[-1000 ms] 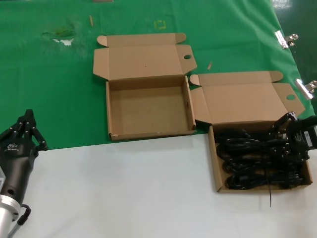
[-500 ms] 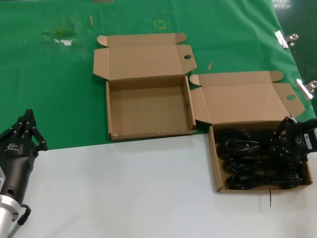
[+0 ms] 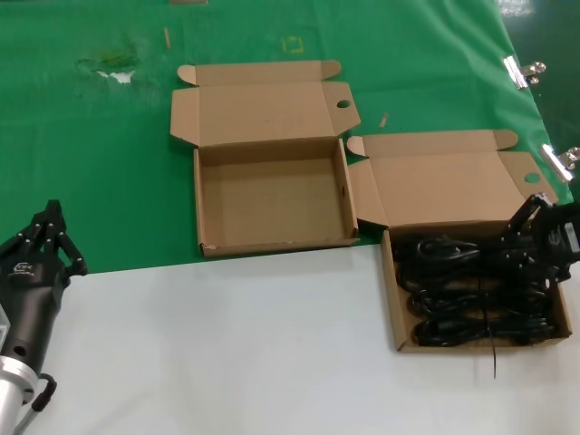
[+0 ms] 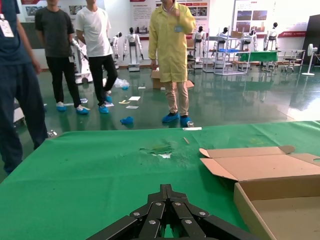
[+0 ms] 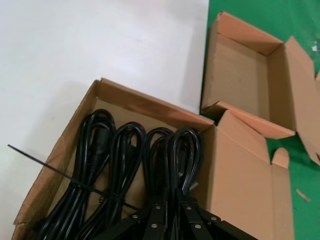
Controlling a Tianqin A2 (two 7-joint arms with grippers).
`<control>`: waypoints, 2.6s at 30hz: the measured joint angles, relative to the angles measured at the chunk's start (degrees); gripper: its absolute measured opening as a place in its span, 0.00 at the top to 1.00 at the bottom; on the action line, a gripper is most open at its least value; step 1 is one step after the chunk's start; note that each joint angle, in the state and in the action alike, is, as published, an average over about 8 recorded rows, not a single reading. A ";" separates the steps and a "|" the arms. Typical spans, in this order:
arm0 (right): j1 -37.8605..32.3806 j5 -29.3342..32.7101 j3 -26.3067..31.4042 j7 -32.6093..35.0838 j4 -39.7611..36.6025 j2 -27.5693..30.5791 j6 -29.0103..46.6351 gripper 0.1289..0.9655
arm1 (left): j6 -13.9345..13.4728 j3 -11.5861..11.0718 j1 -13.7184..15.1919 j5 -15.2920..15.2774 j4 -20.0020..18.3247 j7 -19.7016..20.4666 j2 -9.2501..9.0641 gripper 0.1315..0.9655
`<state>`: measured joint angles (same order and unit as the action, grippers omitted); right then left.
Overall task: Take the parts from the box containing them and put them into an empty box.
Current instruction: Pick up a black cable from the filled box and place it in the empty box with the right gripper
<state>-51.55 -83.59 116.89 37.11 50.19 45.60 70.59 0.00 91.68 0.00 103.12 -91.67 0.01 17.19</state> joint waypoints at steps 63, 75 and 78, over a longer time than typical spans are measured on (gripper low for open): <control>-21.75 -3.09 -2.90 19.02 -48.33 -40.49 -23.36 0.98 | 0.00 0.00 0.00 0.00 0.00 0.00 0.00 0.99; -21.22 -1.54 -2.92 19.90 -49.23 -41.31 -25.28 0.98 | 0.00 0.00 0.00 0.00 0.00 0.00 0.00 0.99; -21.13 -1.30 -2.98 20.01 -49.27 -41.32 -25.45 0.98 | 0.00 0.00 0.00 0.00 0.00 0.00 0.00 0.99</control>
<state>-72.68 -84.89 113.91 57.12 0.92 4.28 45.13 0.00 91.68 0.00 103.12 -91.67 0.02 17.19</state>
